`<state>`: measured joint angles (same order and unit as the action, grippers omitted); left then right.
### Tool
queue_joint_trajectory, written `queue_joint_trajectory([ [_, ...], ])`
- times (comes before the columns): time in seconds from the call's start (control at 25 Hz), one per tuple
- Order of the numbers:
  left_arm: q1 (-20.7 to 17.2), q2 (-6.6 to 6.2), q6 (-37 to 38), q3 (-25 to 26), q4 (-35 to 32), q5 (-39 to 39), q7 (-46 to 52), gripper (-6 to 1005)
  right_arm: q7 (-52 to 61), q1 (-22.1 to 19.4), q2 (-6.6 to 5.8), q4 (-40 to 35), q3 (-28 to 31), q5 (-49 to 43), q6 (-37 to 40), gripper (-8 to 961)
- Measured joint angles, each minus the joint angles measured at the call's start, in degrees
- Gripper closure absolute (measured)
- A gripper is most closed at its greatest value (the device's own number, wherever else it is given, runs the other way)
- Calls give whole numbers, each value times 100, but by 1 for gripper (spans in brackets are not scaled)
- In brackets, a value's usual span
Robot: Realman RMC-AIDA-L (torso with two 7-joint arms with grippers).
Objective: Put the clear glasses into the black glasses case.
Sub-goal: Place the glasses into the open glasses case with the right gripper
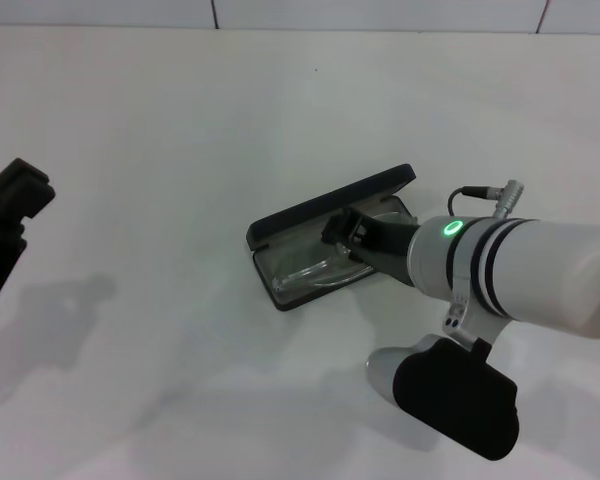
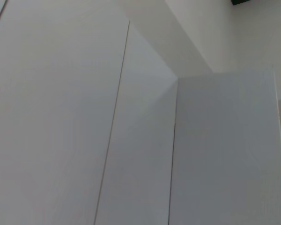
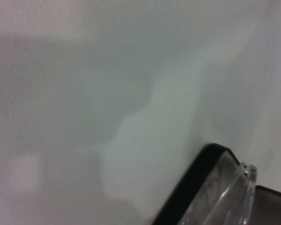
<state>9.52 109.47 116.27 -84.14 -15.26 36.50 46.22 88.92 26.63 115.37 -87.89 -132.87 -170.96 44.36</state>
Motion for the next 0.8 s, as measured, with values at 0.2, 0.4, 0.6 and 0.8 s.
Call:
queue_joint_trajectory([
  [0.2, -33, 36, 3, 13, -36, 30, 5, 904, -35, -72, 6, 70, -9, 0, -158, 633],
  [0.4, -76, 46, 7, 15, -25, 33, 1, 904, 1, -206, -6, -35, 74, 12, -171, 633],
  [0.6, -68, 56, 9, 24, -25, 39, -9, 904, 518, -325, 60, -232, 449, 292, -35, 634],
  [0.8, -29, 58, 9, 23, -22, 47, -13, 904, 925, -322, 65, -357, 583, 317, 195, 635],
])
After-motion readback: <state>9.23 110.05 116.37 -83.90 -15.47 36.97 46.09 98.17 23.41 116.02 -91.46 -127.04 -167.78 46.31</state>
